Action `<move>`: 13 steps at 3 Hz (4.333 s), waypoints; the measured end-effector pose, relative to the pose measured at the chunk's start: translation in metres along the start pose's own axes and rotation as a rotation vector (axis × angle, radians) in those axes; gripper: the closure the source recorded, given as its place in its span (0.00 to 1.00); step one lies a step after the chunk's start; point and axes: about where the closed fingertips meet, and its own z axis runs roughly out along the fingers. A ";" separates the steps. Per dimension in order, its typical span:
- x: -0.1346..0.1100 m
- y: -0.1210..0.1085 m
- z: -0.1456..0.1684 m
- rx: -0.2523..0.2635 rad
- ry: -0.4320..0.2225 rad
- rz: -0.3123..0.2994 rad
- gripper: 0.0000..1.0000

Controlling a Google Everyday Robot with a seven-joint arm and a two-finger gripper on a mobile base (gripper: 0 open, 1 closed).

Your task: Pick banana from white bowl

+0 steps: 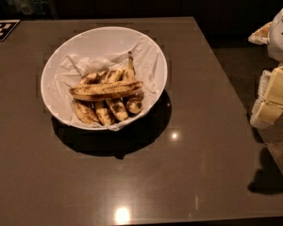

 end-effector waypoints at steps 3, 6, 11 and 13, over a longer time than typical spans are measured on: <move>-0.019 -0.005 0.000 -0.005 0.057 -0.048 0.00; -0.062 -0.003 0.001 0.009 0.074 -0.162 0.00; -0.171 0.000 -0.004 0.111 0.106 -0.447 0.00; -0.219 0.006 0.003 0.083 0.079 -0.532 0.04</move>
Offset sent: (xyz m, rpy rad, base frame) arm 0.0041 0.0064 -0.0011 -0.0463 0.0365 0.0018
